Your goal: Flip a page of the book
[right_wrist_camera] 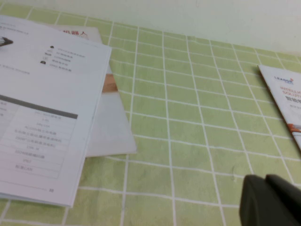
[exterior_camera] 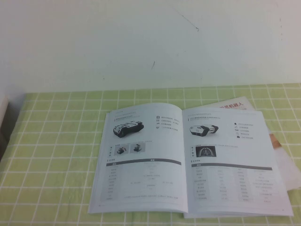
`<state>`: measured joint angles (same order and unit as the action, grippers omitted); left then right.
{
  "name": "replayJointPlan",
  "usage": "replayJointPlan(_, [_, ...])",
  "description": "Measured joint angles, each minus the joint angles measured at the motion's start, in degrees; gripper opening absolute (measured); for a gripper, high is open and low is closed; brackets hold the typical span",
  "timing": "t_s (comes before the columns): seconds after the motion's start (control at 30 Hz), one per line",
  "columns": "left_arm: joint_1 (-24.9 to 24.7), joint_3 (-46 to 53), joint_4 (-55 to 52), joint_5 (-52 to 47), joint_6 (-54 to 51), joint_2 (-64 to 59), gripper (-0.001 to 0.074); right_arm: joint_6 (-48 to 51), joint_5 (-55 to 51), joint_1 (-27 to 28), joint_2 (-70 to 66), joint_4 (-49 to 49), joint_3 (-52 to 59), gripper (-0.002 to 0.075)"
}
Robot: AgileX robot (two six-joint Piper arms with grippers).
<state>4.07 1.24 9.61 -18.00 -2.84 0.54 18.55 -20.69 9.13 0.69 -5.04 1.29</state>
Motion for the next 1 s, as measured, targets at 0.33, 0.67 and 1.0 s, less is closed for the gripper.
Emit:
replayJointPlan(0.33, [0.00,0.00,0.00,0.00,0.00,0.00,-0.0004,0.00,0.00,0.00,0.00,0.00,0.00,-0.0003])
replayJointPlan(0.67, [0.00,0.00,-0.10,0.00,0.00,0.00,-0.0004,0.00,0.00,0.00,0.00,0.00,0.00,-0.0003])
replayJointPlan(1.0, [0.00,0.00,-0.10,0.00,0.00,0.00,-0.0004,0.00,0.00,0.00,0.00,-0.60,0.00,-0.0003])
